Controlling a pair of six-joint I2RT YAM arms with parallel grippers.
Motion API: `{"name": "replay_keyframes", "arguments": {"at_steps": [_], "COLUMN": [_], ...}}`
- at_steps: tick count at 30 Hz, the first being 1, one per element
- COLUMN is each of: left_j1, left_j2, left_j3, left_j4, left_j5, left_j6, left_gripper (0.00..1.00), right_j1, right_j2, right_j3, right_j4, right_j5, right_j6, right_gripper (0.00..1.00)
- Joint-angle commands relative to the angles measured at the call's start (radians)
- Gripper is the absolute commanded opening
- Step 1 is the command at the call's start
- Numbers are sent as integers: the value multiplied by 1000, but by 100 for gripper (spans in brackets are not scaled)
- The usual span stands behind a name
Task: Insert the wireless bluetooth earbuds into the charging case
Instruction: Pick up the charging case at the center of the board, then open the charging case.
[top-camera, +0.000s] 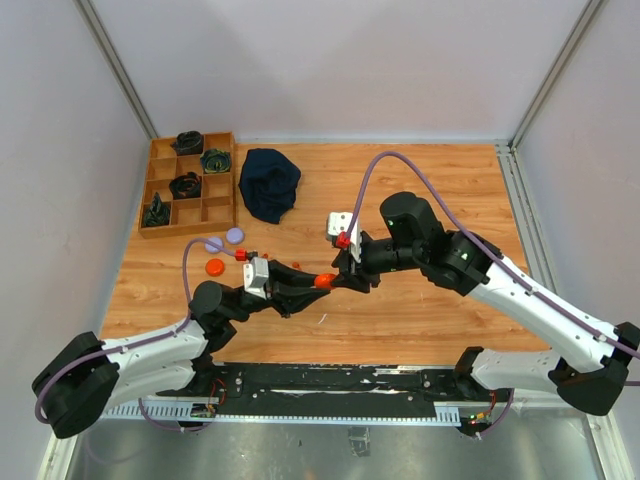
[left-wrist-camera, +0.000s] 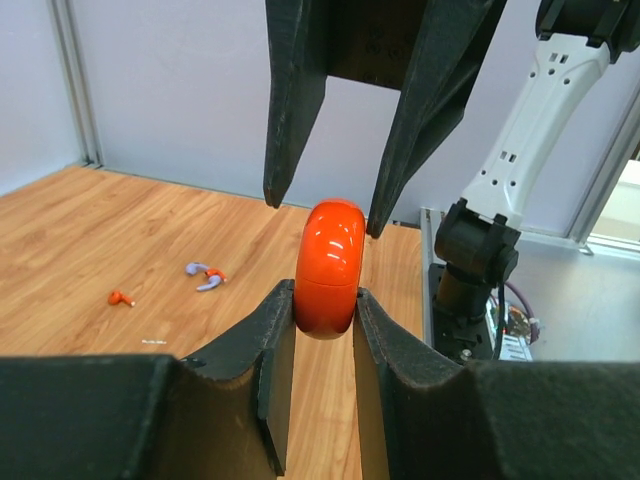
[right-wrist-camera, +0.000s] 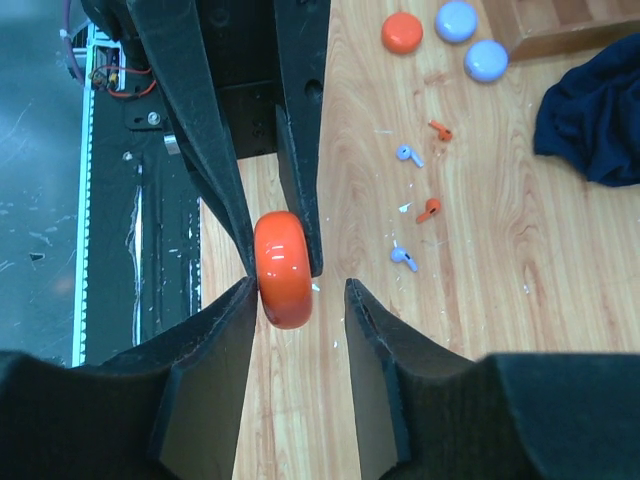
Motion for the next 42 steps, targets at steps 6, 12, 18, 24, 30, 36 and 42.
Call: {"name": "replay_keyframes", "arguments": {"at_steps": [6,12,18,24,30,36,42], "left_j1": [-1,-1,-1,-1,-1,-1,-1], "left_j2": [-38,-38,-41,-43,-41,-39,-34], "left_j3": [16,21,22,24,23,24,27], "left_j4": [-31,-37,-38,-38,-43,-60,-66], "left_j5": [25,25,29,34,44,64,75], "left_j6": [58,56,51,45,45,54,54], "left_gripper": [8,8,7,7,7,7,7], "right_j1": [16,16,17,17,18,17,17], "right_j2": [-21,-11,4,14,-1,-15,-22], "right_j3": [-21,-26,-28,-26,-17,-11,-16], "right_j4": [50,47,46,39,37,44,62], "right_j5": [-2,-18,-6,5,45,78,102], "right_j6": [0,-4,-13,-15,-16,-13,1], "right_gripper": [44,47,47,47,46,45,45]}}
